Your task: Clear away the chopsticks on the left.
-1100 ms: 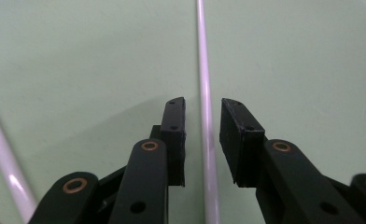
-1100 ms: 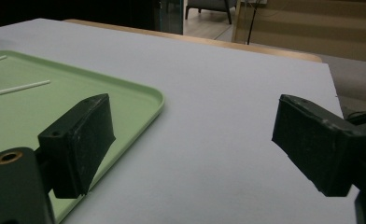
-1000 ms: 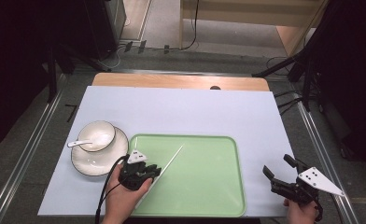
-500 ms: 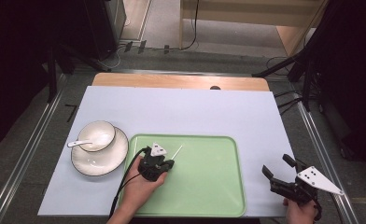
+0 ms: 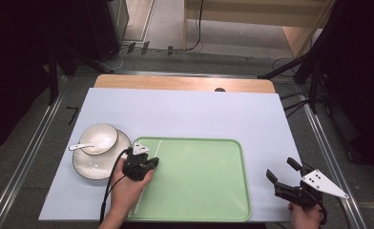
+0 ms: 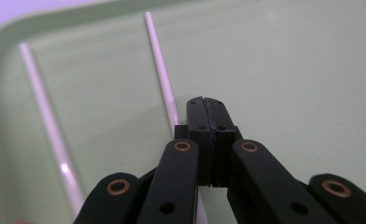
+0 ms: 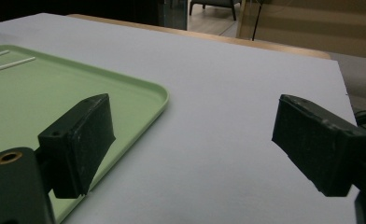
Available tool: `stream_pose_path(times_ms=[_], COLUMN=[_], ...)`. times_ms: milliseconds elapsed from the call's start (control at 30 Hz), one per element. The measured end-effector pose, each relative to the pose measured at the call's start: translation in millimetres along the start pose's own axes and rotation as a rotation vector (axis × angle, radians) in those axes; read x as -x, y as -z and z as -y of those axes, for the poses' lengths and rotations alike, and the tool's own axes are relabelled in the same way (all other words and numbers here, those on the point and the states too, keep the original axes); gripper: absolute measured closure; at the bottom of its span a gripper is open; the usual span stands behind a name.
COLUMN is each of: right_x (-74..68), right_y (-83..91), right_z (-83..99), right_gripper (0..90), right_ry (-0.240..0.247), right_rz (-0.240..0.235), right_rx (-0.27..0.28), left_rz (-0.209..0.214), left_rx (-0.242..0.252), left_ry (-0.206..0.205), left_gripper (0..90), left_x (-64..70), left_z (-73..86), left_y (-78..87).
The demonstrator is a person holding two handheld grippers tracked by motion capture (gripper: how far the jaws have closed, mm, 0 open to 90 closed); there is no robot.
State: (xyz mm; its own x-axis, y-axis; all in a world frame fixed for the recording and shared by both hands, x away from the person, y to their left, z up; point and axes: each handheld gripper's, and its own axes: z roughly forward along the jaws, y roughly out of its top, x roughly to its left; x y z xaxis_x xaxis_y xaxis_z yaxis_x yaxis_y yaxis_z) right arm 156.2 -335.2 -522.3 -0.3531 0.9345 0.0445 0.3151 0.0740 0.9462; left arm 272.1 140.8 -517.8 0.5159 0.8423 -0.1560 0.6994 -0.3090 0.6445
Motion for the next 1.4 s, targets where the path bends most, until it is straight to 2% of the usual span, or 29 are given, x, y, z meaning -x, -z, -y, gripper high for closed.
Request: stream_pose_path(times_ms=[367,400,533,667,767,900,967,1067,1200,1400], right_x=[-0.4,-0.4,0.7,0.2,0.3,1.3,1.5,1.0,0.1,-0.5], right_y=[-1.2,-0.8,-1.5,-1.6,-1.3,-1.0,-1.0,-0.5,-0.8,-2.3], right_z=[0.2,0.4,0.7,0.6,0.7,1.1,1.0,0.5,0.1,-0.9], right_gripper=[13.0,13.0,13.0,13.0,13.0,13.0,13.0,13.0,13.0,13.0], right_ry=[0.001,0.001,-0.001,0.000,-0.002,-0.007,-0.007,-0.005,-0.006,-0.013], right_rz=[-0.003,-0.002,-0.002,-0.003,-0.003,-0.001,-0.001,-0.003,-0.001,-0.001], right_rx=[-0.004,-0.002,-0.003,-0.004,-0.002,-0.004,-0.003,0.000,0.002,0.002], left_rz=[-0.051,-0.063,-0.075,-0.076,-0.082,-0.092,-0.087,-0.089,-0.065,-0.054], left_rx=[0.026,0.037,0.051,0.065,0.078,0.064,0.063,0.055,0.046,0.041], left_ry=[0.065,0.086,0.095,0.079,0.061,0.034,0.053,0.048,0.042,0.026], left_gripper=[90.0,90.0,90.0,88.1,89.0,90.0,90.0,90.0,90.0,90.0], left_x=[-15.9,-18.1,-20.5,-20.7,-20.1,-17.2,-18.1,-16.8,-11.5,-1.3], left_z=[3.6,3.9,3.7,4.8,9.8,29.0,38.4,49.1,61.6,75.2], left_y=[6.1,6.0,5.4,11.3,24.9,40.1,47.3,56.3,62.8,71.6])
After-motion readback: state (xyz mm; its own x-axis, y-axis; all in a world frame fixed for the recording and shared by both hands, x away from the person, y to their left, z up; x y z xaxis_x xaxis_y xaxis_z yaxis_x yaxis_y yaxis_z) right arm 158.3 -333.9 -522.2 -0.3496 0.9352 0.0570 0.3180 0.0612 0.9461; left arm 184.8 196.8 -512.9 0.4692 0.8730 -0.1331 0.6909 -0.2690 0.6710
